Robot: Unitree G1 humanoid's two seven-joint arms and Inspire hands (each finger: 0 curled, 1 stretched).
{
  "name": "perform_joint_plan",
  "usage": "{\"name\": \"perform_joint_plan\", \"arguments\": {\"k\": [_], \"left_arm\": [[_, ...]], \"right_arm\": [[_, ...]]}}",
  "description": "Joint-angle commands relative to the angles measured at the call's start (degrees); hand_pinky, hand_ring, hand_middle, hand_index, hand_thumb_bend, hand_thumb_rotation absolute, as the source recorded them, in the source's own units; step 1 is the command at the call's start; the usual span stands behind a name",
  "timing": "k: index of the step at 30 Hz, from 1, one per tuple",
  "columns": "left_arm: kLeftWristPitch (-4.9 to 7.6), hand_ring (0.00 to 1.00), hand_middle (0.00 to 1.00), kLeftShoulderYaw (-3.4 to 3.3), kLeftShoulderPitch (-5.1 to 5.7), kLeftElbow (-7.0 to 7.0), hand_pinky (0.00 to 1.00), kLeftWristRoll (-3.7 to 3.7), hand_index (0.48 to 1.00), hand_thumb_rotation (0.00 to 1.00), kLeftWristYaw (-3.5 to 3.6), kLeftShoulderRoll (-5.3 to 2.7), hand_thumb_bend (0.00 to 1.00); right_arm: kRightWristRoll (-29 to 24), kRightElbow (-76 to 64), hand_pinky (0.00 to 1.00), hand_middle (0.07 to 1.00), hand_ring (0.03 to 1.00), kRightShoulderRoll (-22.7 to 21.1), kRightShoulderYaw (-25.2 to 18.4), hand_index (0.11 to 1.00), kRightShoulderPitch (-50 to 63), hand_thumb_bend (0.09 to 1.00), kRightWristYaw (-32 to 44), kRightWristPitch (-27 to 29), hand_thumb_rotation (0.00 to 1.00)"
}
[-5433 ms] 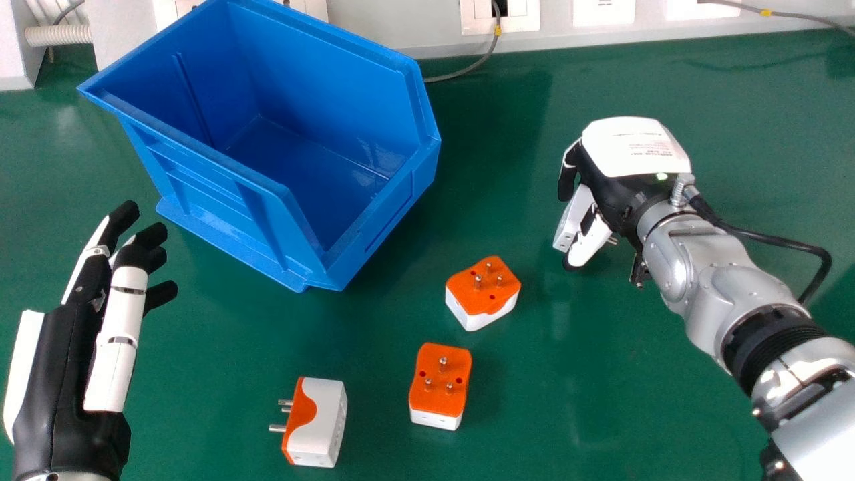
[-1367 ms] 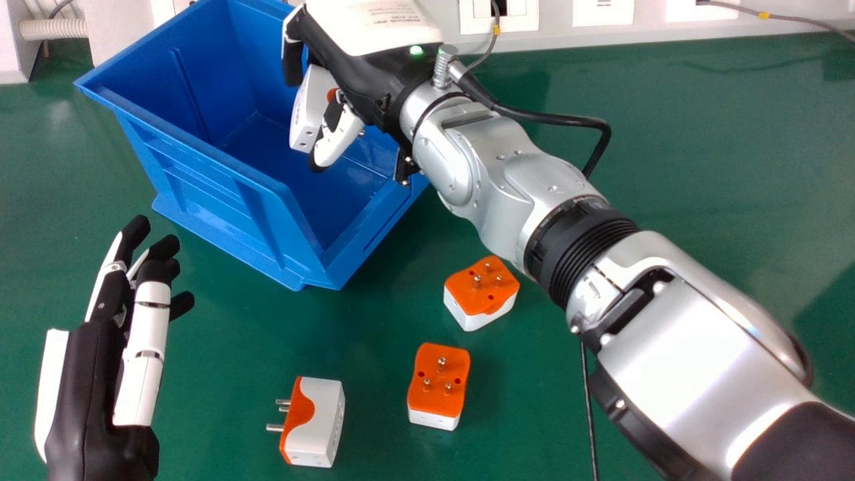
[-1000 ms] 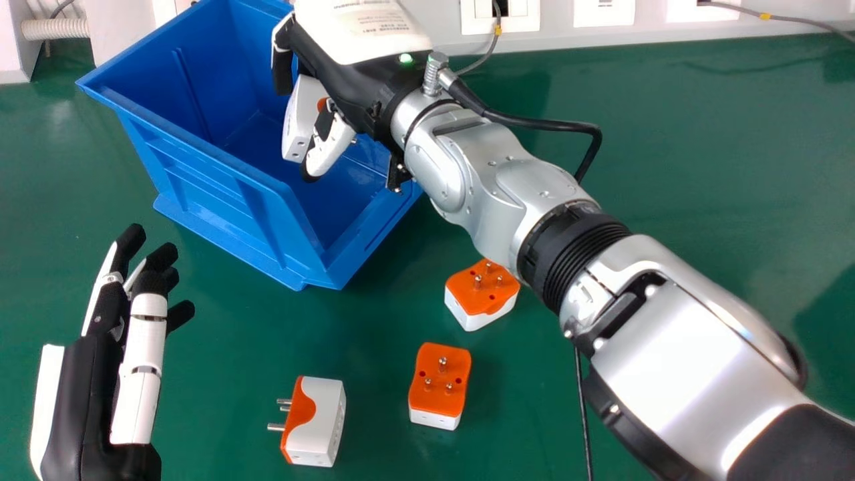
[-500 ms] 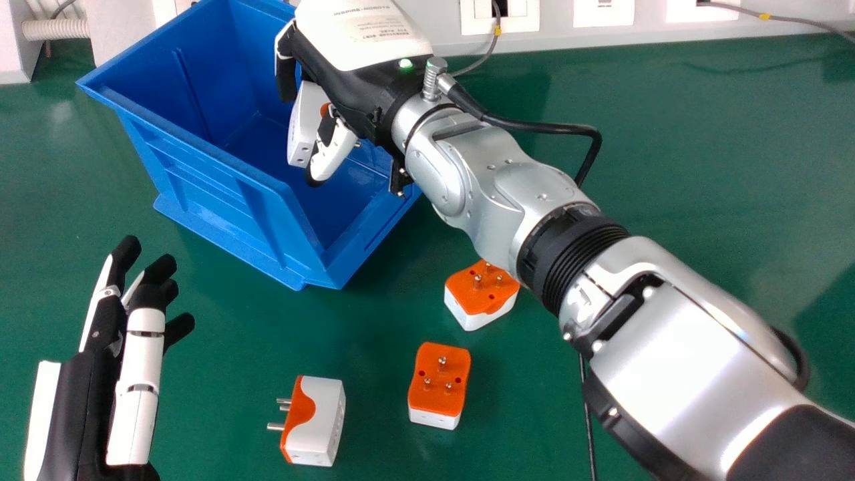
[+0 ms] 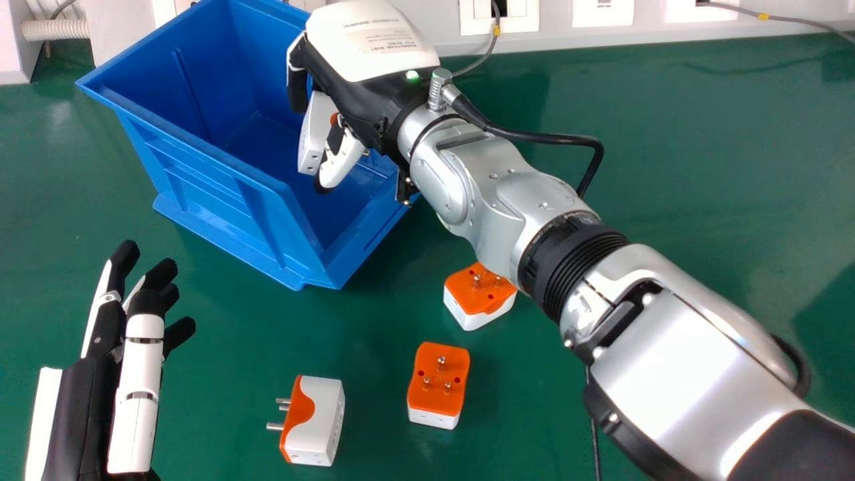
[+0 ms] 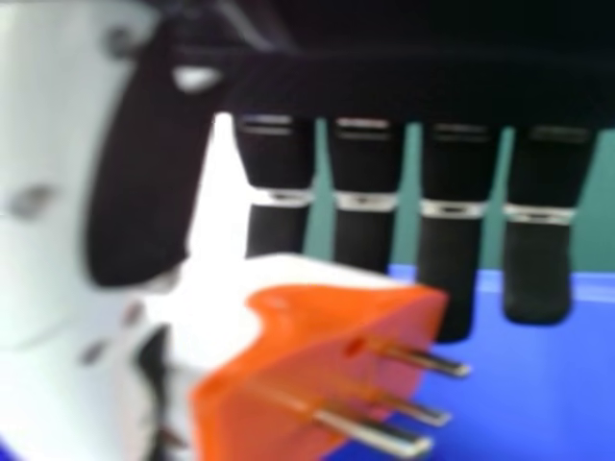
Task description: Pick all objects and put in blue box
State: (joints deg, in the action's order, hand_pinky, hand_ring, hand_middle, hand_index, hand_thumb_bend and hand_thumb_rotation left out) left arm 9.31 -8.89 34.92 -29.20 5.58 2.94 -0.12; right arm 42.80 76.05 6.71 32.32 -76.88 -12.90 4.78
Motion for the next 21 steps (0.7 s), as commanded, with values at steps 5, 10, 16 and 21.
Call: {"name": "perform_joint_plan", "arguments": {"k": [5,10,16,21], "left_arm": [[1.32,0.92,0.91,0.17,0.24,-1.37,0.85,0.0,0.958,0.9,0.05,0.01,0.31],[0.97,0.92,0.91,0.19,-0.07,-1.38,0.86,-0.08,0.958,0.9,0.0,0.08,0.3],[0.47,0.92,0.91,0.22,-0.84,-1.03,0.85,-0.74,0.958,0.9,-0.35,0.2,0.3],[0.1,0.92,0.91,0.19,-1.64,-0.58,0.85,-1.12,0.957,0.9,-0.59,0.3,0.29]], "right_arm": [[0.1,-0.9,0.74,0.923,0.888,-0.1,0.4,0.832,-1.1,0.662,-1.2,-1.0,0.06],[0.2,-1.0,0.83,0.975,0.952,-0.2,0.6,0.839,-0.7,0.71,-1.7,-1.4,0.09],[0.6,-1.0,0.87,0.994,0.976,-0.4,1.3,0.84,-0.3,0.728,-3.2,-1.5,0.1],[0.1,-1.1,0.88,0.997,0.978,-0.8,1.2,0.86,-0.1,0.731,-3.5,-0.8,0.1]]}}
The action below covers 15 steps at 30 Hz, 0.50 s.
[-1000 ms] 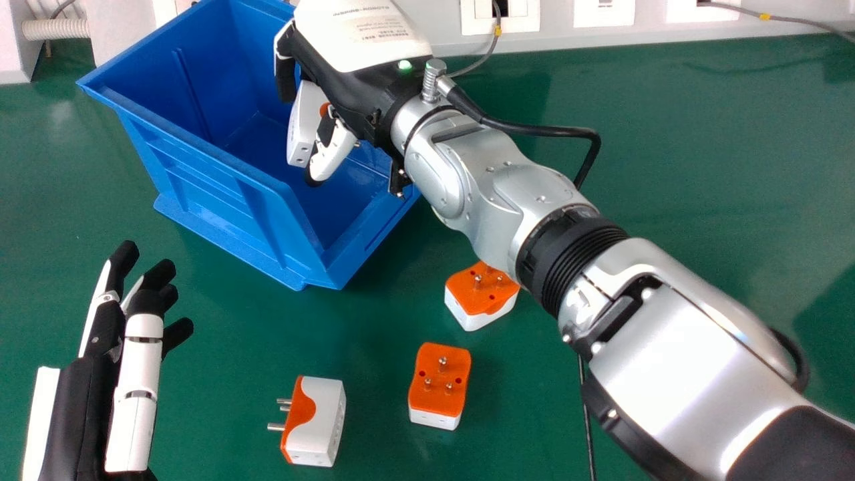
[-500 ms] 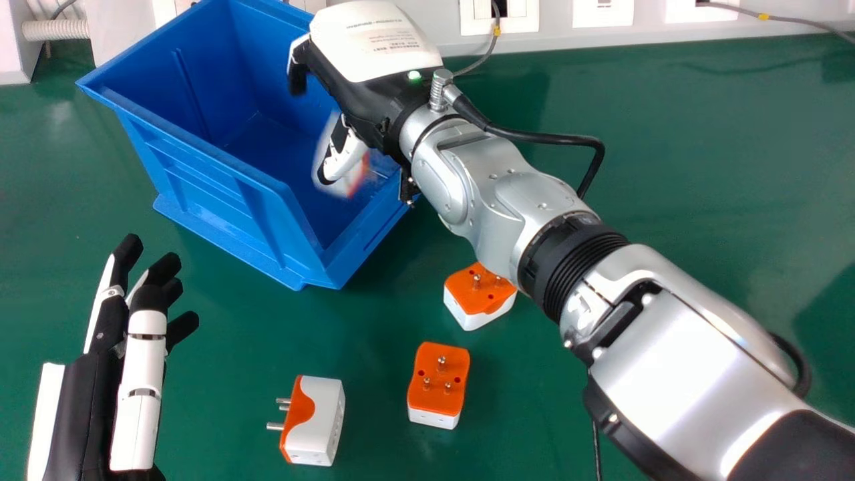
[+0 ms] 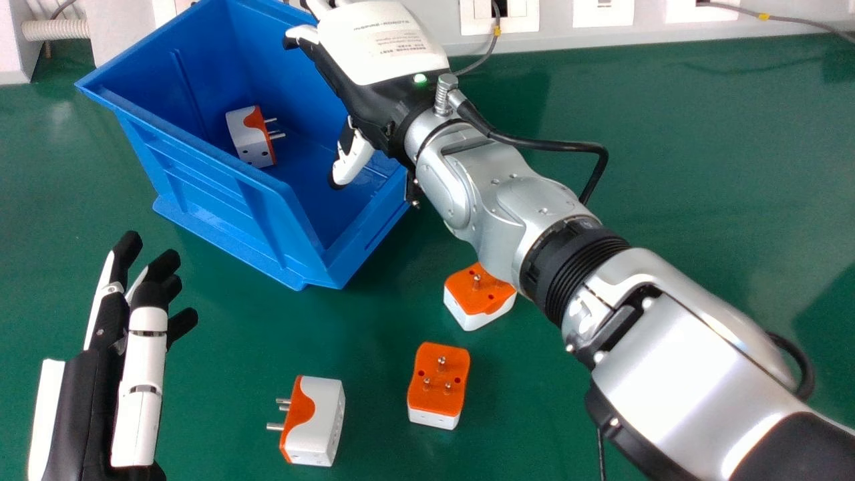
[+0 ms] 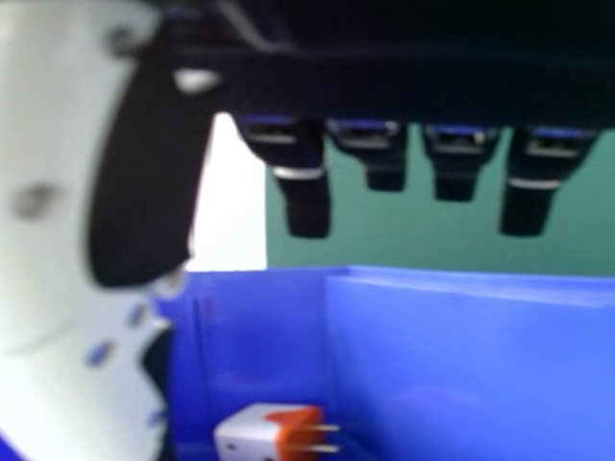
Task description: Pick all objects and put in blue box
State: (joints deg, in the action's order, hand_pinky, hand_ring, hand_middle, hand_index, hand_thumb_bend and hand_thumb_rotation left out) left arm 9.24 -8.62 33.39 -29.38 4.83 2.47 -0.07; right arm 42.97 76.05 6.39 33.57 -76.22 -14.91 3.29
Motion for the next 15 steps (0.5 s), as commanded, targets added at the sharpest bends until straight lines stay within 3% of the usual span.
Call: {"name": "perform_joint_plan", "arguments": {"k": [1,5,8,15], "left_arm": [[0.08,0.92,0.91,-0.11,-0.33,-0.27,0.85,-0.46,0.957,0.9,-0.2,0.27,0.29],[-0.74,0.92,0.91,-0.08,-1.58,0.16,0.85,-0.97,0.957,0.9,-0.57,0.34,0.29],[-0.97,0.92,0.91,-0.23,-2.47,0.92,0.85,-0.94,0.957,0.9,-0.63,0.41,0.29],[-1.62,0.92,0.91,-0.48,-5.49,3.29,0.85,-1.26,0.956,0.9,-1.14,0.78,0.29]], "right_arm": [[-0.3,-1.1,0.88,0.998,0.979,-0.6,-0.2,0.869,-0.6,0.732,-1.5,0.9,0.1],[-0.8,-1.1,0.88,0.999,0.977,-1.0,-0.7,0.903,-0.3,0.732,-1.7,1.3,0.11],[-0.6,-1.1,0.87,1.0,0.973,-1.5,-0.6,0.914,0.0,0.732,-2.3,1.7,0.1],[-1.0,-1.7,0.85,0.997,0.965,-3.3,-1.0,0.92,1.3,0.724,-4.3,3.1,0.1]]}}
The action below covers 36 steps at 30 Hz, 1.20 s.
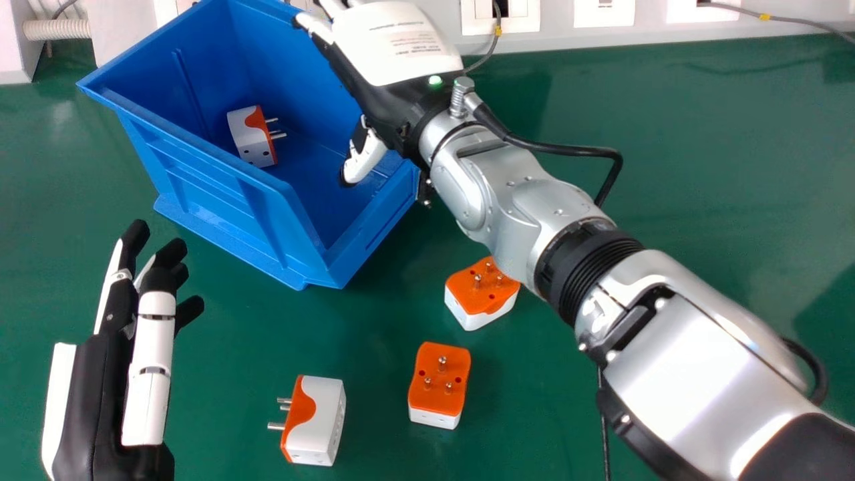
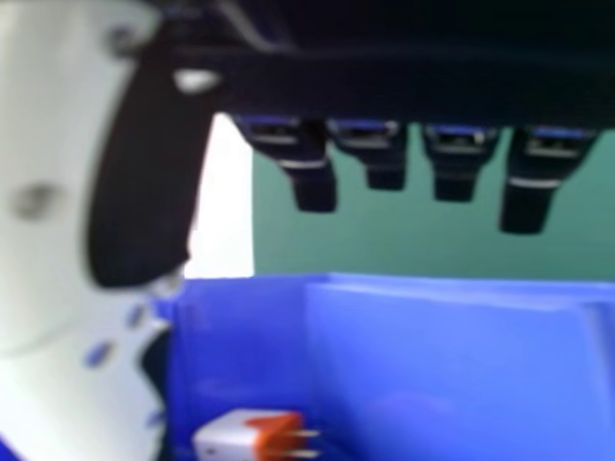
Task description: Pick all objects and put in blue box
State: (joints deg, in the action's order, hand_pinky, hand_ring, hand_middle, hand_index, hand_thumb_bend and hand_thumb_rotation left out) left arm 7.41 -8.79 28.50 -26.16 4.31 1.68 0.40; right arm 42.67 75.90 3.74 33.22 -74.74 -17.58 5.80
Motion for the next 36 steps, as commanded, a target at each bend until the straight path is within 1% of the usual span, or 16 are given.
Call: {"name": "perform_joint_plan", "arguments": {"k": [1,3,5,8,10,12,14,16,20,23,25,28,31,33,34,36], "left_arm": [[0.16,0.92,0.91,-0.32,-1.01,0.41,0.85,-0.83,0.956,0.89,-0.45,0.39,0.29],[-0.11,0.92,0.91,-0.4,-2.18,1.29,0.85,-1.06,0.956,0.89,-0.72,0.59,0.28],[-0.16,0.92,0.91,-0.43,-2.79,1.87,0.85,-1.2,0.955,0.89,-0.89,0.69,0.28],[-0.08,0.92,0.91,-0.71,-4.28,3.46,0.85,-1.5,0.954,0.89,-1.06,0.93,0.28],[-0.02,0.92,0.91,-1.03,-5.3,4.58,0.85,-1.52,0.953,0.89,-1.15,1.19,0.28],[-0.1,0.91,0.91,-1.17,-5.94,5.11,0.85,-1.7,0.951,0.89,-1.3,1.23,0.28],[-0.32,0.91,0.9,-1.17,-6.6,5.42,0.84,-2.06,0.949,0.9,-1.51,1.22,0.27],[-0.44,0.91,0.9,-1.25,-7.15,5.76,0.84,-2.2,0.948,0.9,-1.59,1.25,0.27],[-0.14,0.9,0.9,-1.71,-7.63,6.35,0.83,-1.98,0.945,0.9,-1.47,1.39,0.27],[0.03,0.9,0.9,-2.12,-7.99,6.75,0.83,-1.59,0.943,0.9,-1.4,1.45,0.26],[0.07,0.9,0.9,-2.3,-8.13,6.83,0.83,-1.44,0.943,0.9,-1.37,1.45,0.26],[0.09,0.9,0.89,-2.45,-8.26,6.91,0.83,-1.34,0.942,0.9,-1.33,1.39,0.27],[0.29,0.9,0.89,-2.74,-8.36,7.09,0.83,-1.2,0.942,0.9,-1.18,1.47,0.27],[0.41,0.9,0.89,-2.88,-8.41,7.19,0.83,-1.16,0.942,0.9,-1.13,1.49,0.27],[0.46,0.9,0.89,-2.93,-8.34,7.13,0.83,-1.21,0.942,0.89,-1.09,1.48,0.27],[0.63,0.9,0.89,-2.95,-8.23,7.04,0.83,-1.6,0.942,0.89,-1.07,1.47,0.27]], "right_arm": [[-0.9,-1.6,0.85,0.997,0.965,-0.8,-0.9,0.92,-0.1,0.722,-1.8,0.6,0.1],[-1.3,-1.8,0.84,0.995,0.964,-1.1,-1.5,0.916,0.2,0.719,-1.8,0.7,0.1],[-1.7,-2.1,0.84,0.994,0.964,-1.4,-2.0,0.914,0.4,0.711,-1.5,0.9,0.1],[-2.6,-3.0,0.85,0.995,0.965,-2.2,-2.9,0.919,0.7,0.701,-0.8,1.1,0.11],[-3.0,-4.2,0.85,0.996,0.966,-3.2,-3.2,0.923,1.0,0.696,-1.0,1.1,0.11],[-3.4,-7.4,0.86,0.998,0.966,-4.7,-4.0,0.929,2.2,0.689,-1.7,1.3,0.11],[-4.1,-11.5,0.86,0.999,0.962,-6.1,-5.4,0.933,4.2,0.683,-2.4,1.4,0.1],[-4.4,-14.8,0.86,0.997,0.958,-7.2,-6.3,0.933,6.0,0.68,-2.6,1.3,0.1],[-4.1,-28.7,0.86,0.996,0.948,-11.8,-7.9,0.935,13.6,0.673,-1.0,-0.4,0.1],[-3.7,-45.8,0.86,0.997,0.945,-16.5,-10.1,0.935,22.3,0.673,3.8,-3.9,0.1],[-3.9,-55.0,0.85,0.995,0.942,-18.6,-11.8,0.934,27.2,0.685,6.8,-5.9,0.08],[-4.5,-63.8,0.85,0.996,0.941,-20.5,-14.1,0.933,32.7,0.693,9.5,-7.6,0.06],[-5.1,-70.7,0.86,0.998,0.949,-22.2,-16.6,0.94,38.4,0.679,11.1,-8.3,0.09],[-5.0,-73.2,0.87,0.999,0.953,-22.6,-17.5,0.943,40.6,0.673,11.8,-8.7,0.1],[-5.0,-74.6,0.87,0.999,0.958,-22.7,-18.0,0.947,42.0,0.665,12.1,-8.8,0.12],[-4.8,-78.6,0.87,1.0,0.963,-23.6,-19.3,0.95,46.8,0.66,12.1,-8.6,0.15]]}}
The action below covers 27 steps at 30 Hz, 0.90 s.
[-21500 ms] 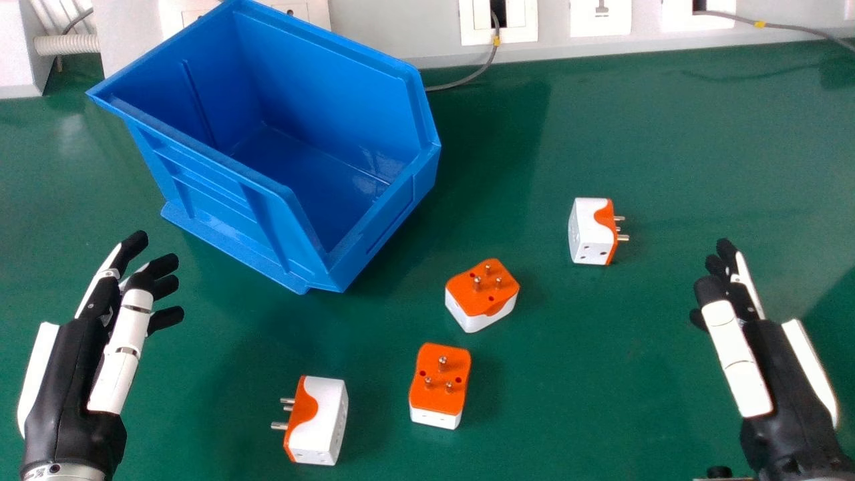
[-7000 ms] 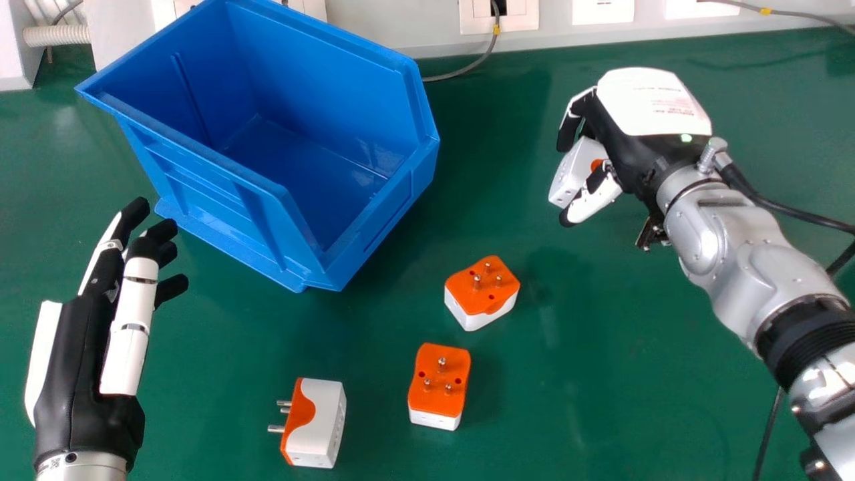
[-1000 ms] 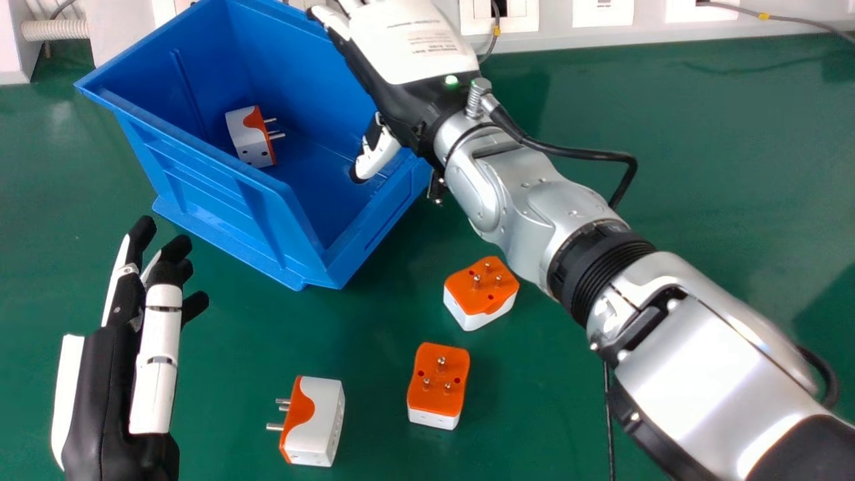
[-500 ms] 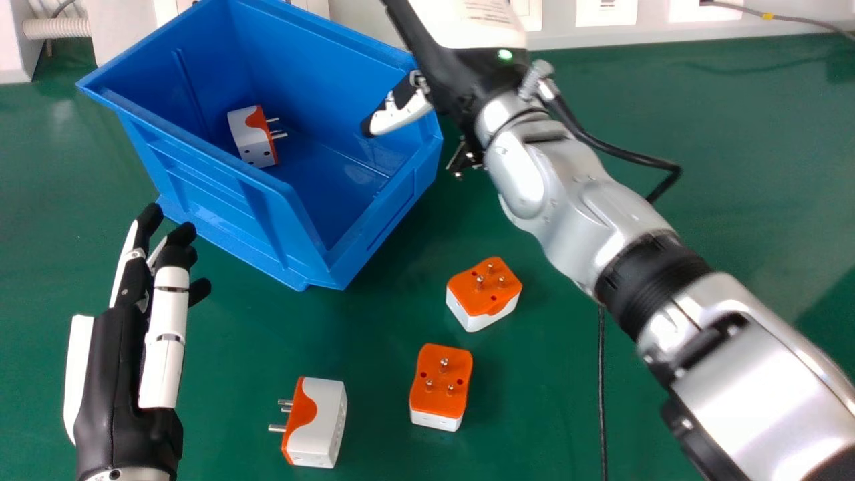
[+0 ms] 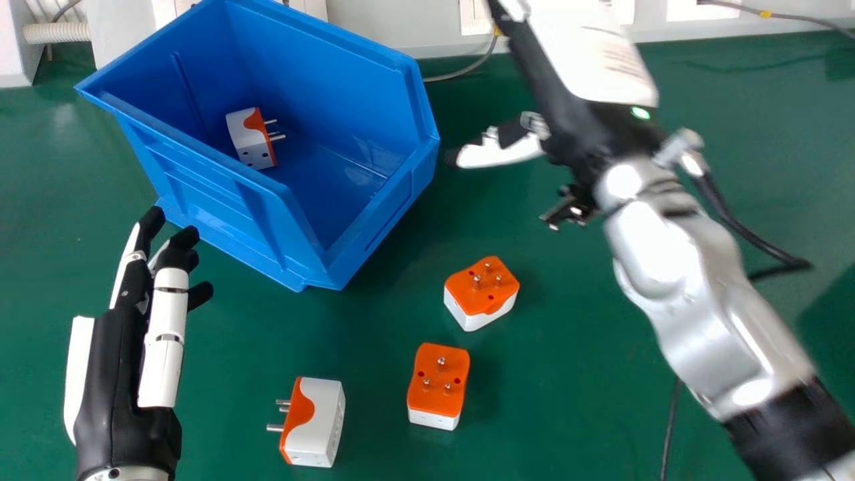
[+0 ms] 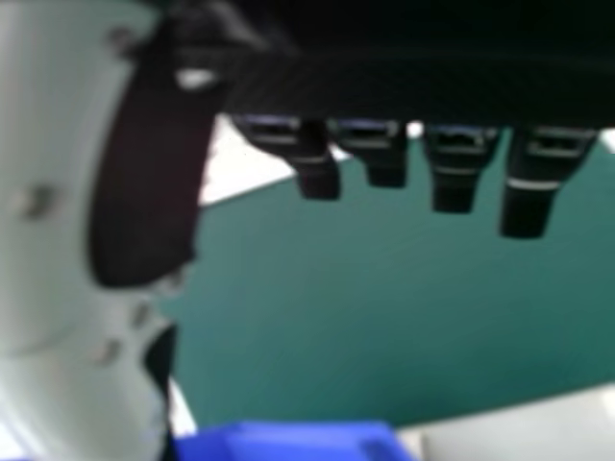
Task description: Pick all objects and put in blue box
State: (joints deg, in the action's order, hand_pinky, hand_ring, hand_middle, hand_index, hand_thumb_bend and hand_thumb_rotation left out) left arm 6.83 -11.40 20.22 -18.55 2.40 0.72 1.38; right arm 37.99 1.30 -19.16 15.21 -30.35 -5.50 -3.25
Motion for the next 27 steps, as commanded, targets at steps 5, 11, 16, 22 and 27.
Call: {"name": "perform_joint_plan", "arguments": {"k": [5,11,16,22,27], "left_arm": [[1.62,0.9,0.89,-0.32,0.52,-1.04,0.83,-0.21,0.942,0.89,-0.01,0.53,0.26],[2.15,0.9,0.89,-0.44,0.66,-0.76,0.83,-0.04,0.942,0.89,0.39,0.77,0.26],[2.29,0.9,0.89,-0.62,1.13,-1.18,0.83,0.24,0.942,0.89,0.75,0.9,0.26],[1.99,0.9,0.89,-0.72,1.36,-1.55,0.83,0.95,0.942,0.9,1.08,0.92,0.26],[1.22,0.9,0.89,-0.87,1.82,-2.58,0.83,1.38,0.942,0.9,1.37,1.05,0.25]], "right_arm": [[0.0,-10.0,0.87,1.0,0.969,-1.5,-3.7,0.951,11.4,0.655,-0.4,1.0,0.18],[0.9,-13.5,0.87,1.0,0.97,-0.2,-4.7,0.951,19.5,0.644,-0.8,-0.7,0.21],[1.5,-12.3,0.87,1.0,0.972,2.2,-4.2,0.951,24.0,0.632,-1.5,-2.3,0.24],[2.8,-11.2,0.87,1.0,0.973,4.1,-2.6,0.951,26.1,0.634,-1.4,-3.8,0.29],[2.3,-8.6,0.86,1.0,0.966,3.9,-1.6,0.948,25.9,0.637,-0.6,-2.6,0.3]]}}
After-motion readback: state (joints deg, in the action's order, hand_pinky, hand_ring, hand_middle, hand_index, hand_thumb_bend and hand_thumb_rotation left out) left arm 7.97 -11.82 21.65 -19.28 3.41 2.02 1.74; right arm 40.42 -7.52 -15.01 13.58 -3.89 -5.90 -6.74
